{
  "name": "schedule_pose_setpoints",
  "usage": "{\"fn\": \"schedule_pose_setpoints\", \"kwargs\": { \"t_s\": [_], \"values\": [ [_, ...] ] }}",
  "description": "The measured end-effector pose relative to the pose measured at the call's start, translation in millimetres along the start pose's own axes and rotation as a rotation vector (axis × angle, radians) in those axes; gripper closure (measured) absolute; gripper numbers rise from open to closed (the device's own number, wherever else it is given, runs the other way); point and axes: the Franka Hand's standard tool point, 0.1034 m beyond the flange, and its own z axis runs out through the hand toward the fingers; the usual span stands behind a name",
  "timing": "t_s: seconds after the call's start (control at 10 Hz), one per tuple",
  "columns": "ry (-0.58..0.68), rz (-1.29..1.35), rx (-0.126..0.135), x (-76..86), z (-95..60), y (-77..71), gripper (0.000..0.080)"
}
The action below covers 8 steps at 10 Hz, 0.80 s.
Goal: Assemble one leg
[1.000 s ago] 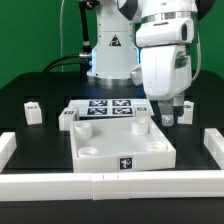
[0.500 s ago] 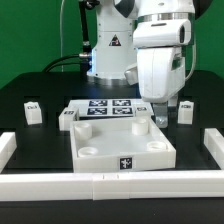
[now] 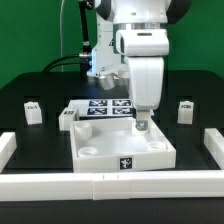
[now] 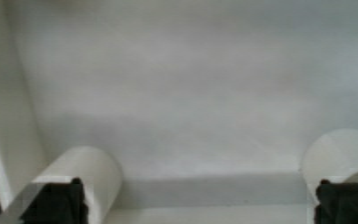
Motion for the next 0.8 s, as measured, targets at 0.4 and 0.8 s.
{"fn": "schedule_pose_setpoints", "kwargs": {
  "t_s": [0.4, 0.8],
  "values": [
    [-0.006, -0.038, 0.000, -7.5, 1.5, -3.1, 0.0150],
    [-0.007, -0.039, 0.002, -14.9, 0.9, -13.3, 0.0150]
  ]
}}
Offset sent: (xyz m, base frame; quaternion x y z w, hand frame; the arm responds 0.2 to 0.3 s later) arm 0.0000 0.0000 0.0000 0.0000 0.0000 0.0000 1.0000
